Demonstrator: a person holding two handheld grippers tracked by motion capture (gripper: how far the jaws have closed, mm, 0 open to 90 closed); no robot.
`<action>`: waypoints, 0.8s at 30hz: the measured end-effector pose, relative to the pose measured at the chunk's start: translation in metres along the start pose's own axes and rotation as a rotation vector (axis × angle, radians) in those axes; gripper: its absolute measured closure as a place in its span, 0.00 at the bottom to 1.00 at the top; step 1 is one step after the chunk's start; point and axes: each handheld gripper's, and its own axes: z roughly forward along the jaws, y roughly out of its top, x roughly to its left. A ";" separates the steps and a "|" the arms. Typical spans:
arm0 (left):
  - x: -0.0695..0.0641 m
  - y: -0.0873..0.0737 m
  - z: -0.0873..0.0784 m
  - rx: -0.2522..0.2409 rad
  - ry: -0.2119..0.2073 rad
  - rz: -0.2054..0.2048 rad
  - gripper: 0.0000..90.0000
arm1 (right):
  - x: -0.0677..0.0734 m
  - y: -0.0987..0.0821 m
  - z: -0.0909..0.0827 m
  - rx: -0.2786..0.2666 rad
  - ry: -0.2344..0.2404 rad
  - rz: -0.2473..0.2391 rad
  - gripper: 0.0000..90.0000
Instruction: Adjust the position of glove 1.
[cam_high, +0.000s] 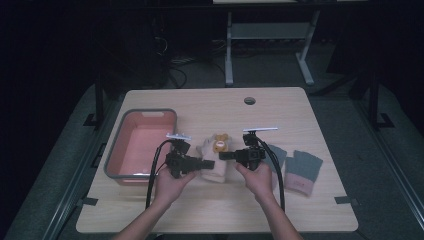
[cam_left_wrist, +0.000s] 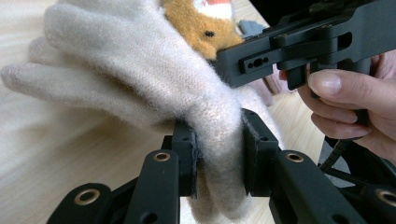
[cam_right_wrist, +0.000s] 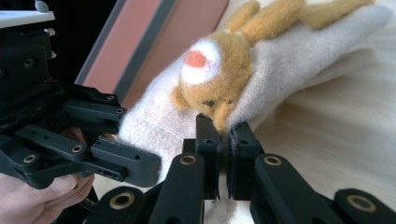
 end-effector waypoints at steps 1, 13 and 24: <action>-0.001 0.001 -0.002 -0.006 -0.001 0.002 0.79 | 0.003 0.002 -0.001 0.001 0.001 -0.002 0.95; -0.004 0.017 -0.027 -0.041 -0.004 0.027 0.78 | 0.026 0.021 -0.006 -0.024 0.020 -0.043 0.95; -0.008 0.027 -0.049 -0.073 0.005 0.054 0.78 | 0.044 0.037 -0.008 -0.032 0.049 -0.068 0.95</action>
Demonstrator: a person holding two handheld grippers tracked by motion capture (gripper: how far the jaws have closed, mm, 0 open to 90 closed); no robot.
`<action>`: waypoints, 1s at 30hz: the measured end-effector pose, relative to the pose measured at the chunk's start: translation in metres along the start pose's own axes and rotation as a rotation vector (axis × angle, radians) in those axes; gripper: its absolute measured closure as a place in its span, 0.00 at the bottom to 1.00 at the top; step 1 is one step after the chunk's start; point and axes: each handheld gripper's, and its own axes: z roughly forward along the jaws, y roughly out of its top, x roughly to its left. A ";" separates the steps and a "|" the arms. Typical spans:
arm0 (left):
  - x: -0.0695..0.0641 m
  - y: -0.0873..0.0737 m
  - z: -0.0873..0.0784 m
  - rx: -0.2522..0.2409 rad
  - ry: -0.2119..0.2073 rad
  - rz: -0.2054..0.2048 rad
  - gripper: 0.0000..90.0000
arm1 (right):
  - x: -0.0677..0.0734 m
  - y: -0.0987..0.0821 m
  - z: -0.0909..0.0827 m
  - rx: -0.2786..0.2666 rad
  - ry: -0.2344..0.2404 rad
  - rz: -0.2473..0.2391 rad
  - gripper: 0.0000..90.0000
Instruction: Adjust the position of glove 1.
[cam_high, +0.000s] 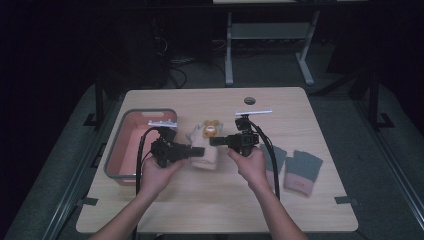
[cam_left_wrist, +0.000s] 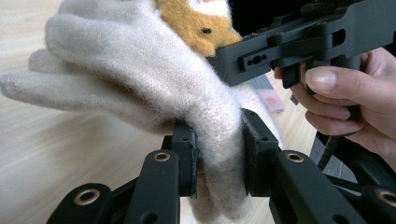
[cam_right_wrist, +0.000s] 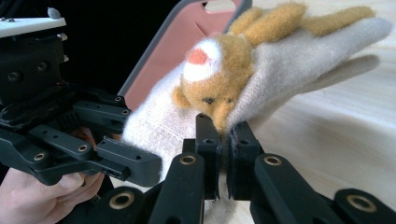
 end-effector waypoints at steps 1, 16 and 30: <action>0.000 0.001 -0.002 -0.004 0.001 0.000 0.79 | 0.002 0.002 0.000 -0.003 -0.001 -0.007 0.95; 0.006 0.012 -0.030 -0.036 0.008 0.002 0.78 | 0.025 0.023 0.011 0.001 0.018 -0.046 0.95; 0.015 0.020 -0.057 -0.060 0.022 -0.001 0.79 | 0.045 0.042 0.025 0.009 0.031 -0.075 0.95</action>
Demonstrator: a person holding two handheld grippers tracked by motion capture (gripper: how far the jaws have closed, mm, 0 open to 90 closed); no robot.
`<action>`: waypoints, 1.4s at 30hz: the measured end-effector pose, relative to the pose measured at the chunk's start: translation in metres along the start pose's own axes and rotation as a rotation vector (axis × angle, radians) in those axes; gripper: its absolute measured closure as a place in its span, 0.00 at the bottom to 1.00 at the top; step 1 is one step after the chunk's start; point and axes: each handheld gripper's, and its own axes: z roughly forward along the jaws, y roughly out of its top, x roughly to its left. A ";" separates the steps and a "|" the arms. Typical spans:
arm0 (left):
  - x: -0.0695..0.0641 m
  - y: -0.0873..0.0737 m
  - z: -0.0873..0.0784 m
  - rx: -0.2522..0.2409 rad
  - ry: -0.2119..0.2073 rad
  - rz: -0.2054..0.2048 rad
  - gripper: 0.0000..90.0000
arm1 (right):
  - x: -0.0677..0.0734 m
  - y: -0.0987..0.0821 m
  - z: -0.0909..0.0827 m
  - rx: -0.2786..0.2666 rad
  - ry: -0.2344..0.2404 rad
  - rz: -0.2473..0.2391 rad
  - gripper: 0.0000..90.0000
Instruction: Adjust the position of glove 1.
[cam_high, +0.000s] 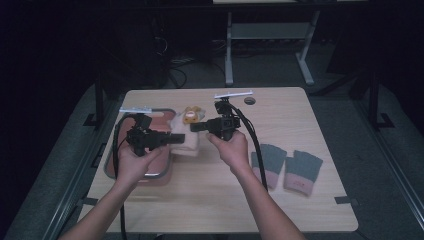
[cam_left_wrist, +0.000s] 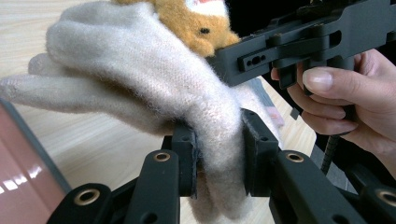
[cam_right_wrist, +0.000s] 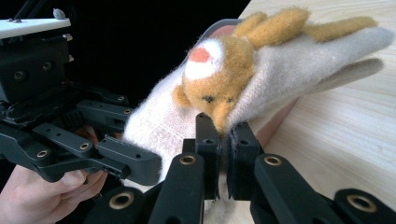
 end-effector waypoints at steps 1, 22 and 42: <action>0.001 0.000 -0.002 -0.002 -0.001 -0.004 0.79 | 0.002 0.001 0.001 0.001 0.001 0.001 0.95; 0.019 0.002 -0.037 -0.029 0.018 -0.021 0.79 | 0.024 0.021 0.031 0.022 0.028 -0.032 0.95; 0.038 -0.005 -0.063 -0.040 0.051 -0.048 0.79 | 0.035 0.029 0.064 0.047 0.073 -0.035 0.95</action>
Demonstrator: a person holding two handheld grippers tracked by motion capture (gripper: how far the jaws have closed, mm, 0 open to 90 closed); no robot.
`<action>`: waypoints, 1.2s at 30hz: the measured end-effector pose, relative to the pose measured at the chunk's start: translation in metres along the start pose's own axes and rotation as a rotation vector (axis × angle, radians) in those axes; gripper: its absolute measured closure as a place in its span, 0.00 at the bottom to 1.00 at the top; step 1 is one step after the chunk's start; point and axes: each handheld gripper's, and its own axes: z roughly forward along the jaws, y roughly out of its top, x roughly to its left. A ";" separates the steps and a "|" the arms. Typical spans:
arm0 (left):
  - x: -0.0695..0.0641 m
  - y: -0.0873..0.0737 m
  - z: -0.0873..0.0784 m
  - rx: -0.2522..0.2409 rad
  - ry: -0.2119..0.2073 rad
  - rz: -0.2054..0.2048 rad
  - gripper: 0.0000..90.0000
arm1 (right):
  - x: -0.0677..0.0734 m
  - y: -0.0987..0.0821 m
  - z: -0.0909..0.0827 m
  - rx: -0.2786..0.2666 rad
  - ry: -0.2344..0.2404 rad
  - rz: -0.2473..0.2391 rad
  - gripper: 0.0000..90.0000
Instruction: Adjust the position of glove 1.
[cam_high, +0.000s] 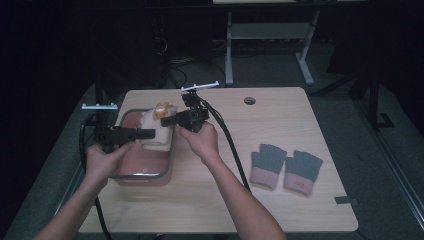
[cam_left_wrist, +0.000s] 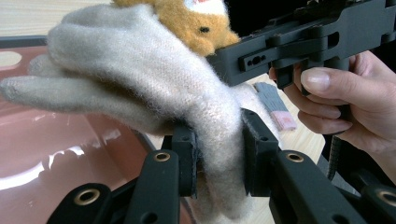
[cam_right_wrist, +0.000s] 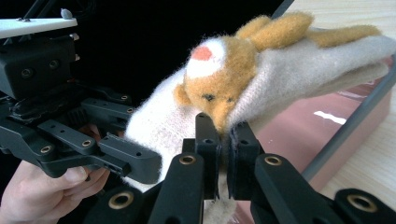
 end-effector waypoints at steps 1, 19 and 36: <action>0.001 -0.001 0.000 0.001 0.001 -0.004 0.79 | 0.000 0.000 0.002 0.002 0.004 0.003 0.95; 0.028 -0.018 -0.010 0.016 0.018 -0.059 0.79 | -0.007 -0.003 0.038 0.044 0.026 0.023 0.94; 0.054 -0.037 -0.009 0.051 0.044 -0.117 0.79 | -0.022 -0.012 0.074 0.097 0.039 0.061 0.94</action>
